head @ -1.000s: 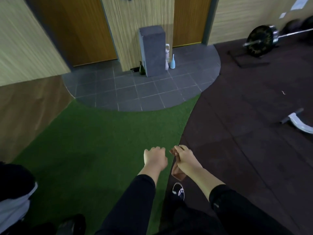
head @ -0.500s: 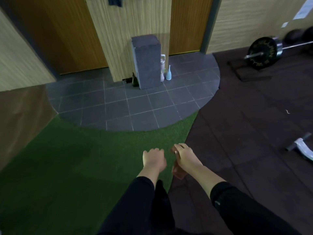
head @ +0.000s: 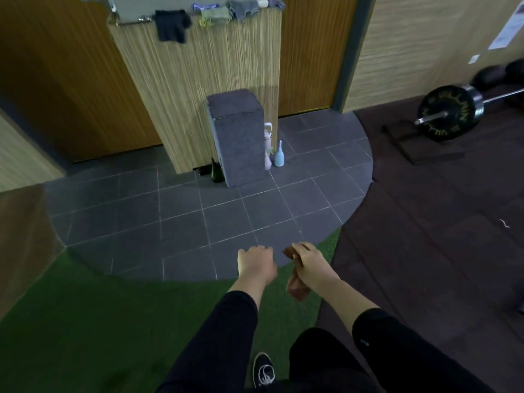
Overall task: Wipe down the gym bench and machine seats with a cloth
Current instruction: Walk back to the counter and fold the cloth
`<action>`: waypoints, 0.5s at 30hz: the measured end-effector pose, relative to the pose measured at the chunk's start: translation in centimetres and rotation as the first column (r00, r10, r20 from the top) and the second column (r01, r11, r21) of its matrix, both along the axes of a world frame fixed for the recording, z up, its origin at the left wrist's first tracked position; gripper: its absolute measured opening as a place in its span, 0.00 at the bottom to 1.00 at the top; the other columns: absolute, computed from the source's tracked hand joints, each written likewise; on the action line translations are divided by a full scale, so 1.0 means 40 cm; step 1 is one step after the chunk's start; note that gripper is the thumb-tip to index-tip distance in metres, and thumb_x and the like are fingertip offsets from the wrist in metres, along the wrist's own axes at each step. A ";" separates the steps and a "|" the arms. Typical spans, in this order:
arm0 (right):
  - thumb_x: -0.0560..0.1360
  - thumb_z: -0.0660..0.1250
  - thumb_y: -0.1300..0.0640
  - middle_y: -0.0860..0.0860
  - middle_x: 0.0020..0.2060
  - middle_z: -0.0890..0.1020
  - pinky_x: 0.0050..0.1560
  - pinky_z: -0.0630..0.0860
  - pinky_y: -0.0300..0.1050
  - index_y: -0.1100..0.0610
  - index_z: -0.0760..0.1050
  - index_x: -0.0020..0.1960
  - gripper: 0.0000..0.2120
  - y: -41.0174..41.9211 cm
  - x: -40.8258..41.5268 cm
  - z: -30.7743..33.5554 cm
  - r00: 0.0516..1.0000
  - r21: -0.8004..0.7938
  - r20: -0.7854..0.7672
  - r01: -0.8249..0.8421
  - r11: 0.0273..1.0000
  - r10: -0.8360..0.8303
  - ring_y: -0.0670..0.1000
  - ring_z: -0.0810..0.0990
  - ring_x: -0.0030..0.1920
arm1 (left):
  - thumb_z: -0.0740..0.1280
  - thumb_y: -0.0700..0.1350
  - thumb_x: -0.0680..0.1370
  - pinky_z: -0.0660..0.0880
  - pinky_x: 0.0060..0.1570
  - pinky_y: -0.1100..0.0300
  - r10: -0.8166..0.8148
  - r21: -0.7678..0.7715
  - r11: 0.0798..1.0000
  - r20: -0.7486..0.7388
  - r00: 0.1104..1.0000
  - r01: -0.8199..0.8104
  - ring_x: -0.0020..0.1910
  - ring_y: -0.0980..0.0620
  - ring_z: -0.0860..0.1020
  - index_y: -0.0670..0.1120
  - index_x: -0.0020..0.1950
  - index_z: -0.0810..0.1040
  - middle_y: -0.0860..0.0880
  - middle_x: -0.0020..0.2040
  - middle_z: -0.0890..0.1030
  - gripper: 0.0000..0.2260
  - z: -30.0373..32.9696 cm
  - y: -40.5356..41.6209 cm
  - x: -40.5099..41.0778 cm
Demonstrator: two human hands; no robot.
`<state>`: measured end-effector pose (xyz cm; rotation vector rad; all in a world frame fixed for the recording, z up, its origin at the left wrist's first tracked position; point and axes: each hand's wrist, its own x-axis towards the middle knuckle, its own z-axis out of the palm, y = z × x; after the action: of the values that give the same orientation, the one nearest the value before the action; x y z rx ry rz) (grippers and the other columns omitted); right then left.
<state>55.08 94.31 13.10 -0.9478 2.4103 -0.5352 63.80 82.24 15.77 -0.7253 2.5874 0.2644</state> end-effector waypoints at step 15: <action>0.81 0.53 0.58 0.55 0.71 0.64 0.69 0.63 0.51 0.59 0.63 0.72 0.20 -0.570 -0.729 -0.022 0.981 -0.067 0.041 -0.186 0.980 0.189 0.58 0.65 0.69 | 0.56 0.46 0.80 0.64 0.60 0.50 0.128 0.049 0.991 -0.052 0.990 -0.126 0.64 0.46 0.72 0.49 0.67 0.71 0.48 0.64 0.75 0.15 -0.034 -0.534 -0.693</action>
<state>25.92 71.52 12.21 -1.1620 2.2446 -0.5593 36.06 60.89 14.42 -0.8794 2.5809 0.3864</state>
